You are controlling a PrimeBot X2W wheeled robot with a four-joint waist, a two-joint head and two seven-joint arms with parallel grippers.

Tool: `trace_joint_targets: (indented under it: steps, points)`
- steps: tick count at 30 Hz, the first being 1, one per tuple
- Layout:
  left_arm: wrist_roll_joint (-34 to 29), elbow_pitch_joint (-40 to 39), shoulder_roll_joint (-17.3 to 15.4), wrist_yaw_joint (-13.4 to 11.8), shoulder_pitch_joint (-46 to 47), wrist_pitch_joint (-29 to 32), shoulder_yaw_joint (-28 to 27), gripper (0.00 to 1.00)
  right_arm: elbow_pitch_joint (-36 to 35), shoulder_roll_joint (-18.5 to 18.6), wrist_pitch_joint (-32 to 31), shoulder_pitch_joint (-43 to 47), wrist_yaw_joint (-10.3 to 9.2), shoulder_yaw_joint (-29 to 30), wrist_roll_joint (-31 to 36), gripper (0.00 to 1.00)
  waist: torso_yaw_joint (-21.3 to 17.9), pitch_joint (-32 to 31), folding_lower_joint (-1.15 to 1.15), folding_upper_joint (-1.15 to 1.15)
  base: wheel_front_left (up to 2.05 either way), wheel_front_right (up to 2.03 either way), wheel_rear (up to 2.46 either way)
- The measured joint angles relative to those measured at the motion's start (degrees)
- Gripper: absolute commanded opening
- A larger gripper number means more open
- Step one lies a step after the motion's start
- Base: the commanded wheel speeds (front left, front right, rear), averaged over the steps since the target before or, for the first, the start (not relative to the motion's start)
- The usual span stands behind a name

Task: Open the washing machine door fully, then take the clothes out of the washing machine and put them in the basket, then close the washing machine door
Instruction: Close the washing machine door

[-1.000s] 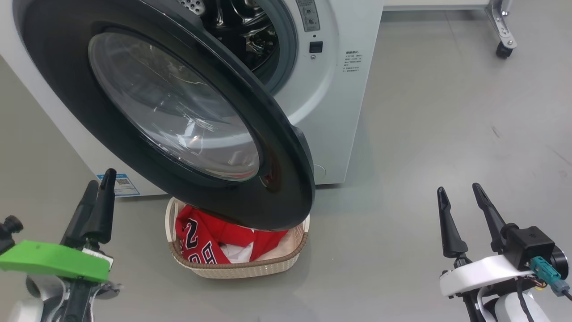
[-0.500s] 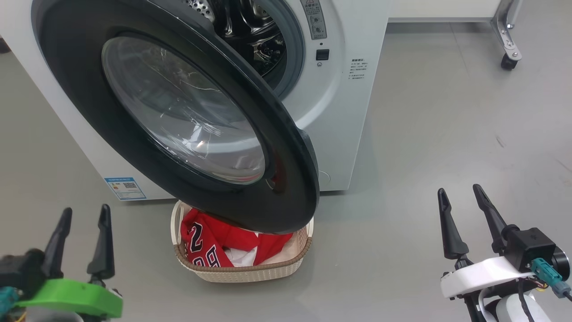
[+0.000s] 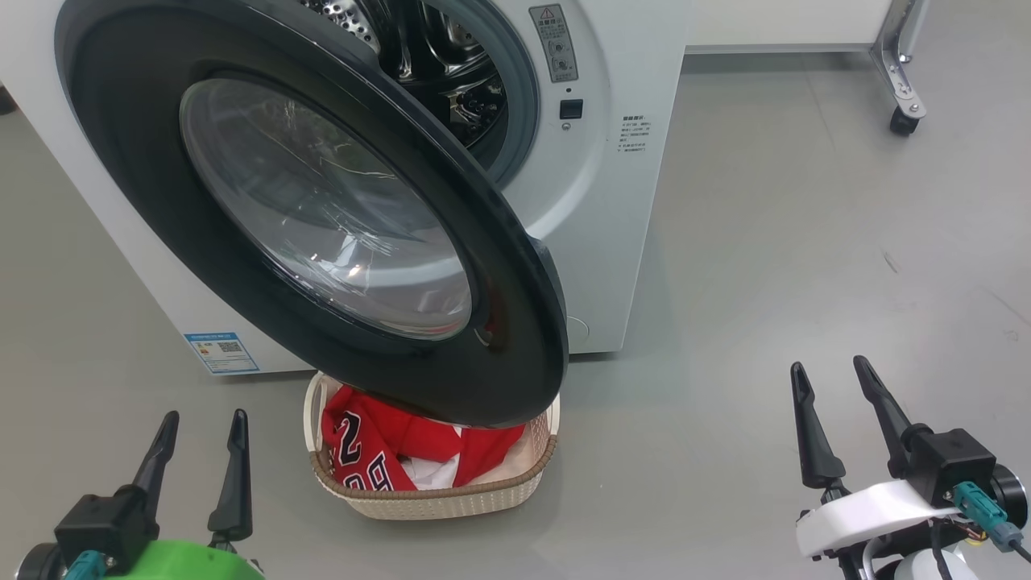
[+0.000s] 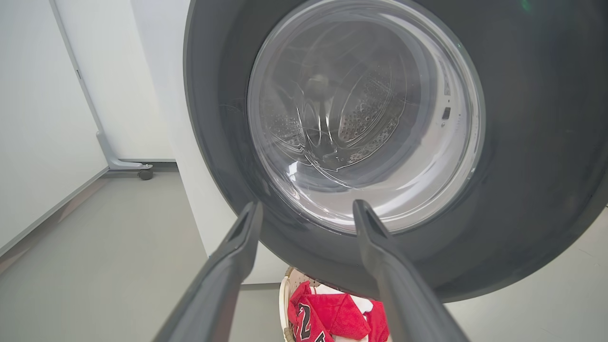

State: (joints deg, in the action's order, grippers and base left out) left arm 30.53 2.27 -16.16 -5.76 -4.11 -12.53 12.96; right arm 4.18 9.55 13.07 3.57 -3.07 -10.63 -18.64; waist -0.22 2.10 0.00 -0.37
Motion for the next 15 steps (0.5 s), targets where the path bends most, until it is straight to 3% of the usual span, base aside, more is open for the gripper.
trace_joint_targets:
  steps: [15]
  points:
    - [-1.76,0.71,2.49,-0.49,-0.87,-0.65,-0.77,1.00,0.40,0.01,-0.16,1.17,-0.12,0.00,0.01,1.00,-0.15,-1.10,0.00,0.00,0.00,0.00,0.00]
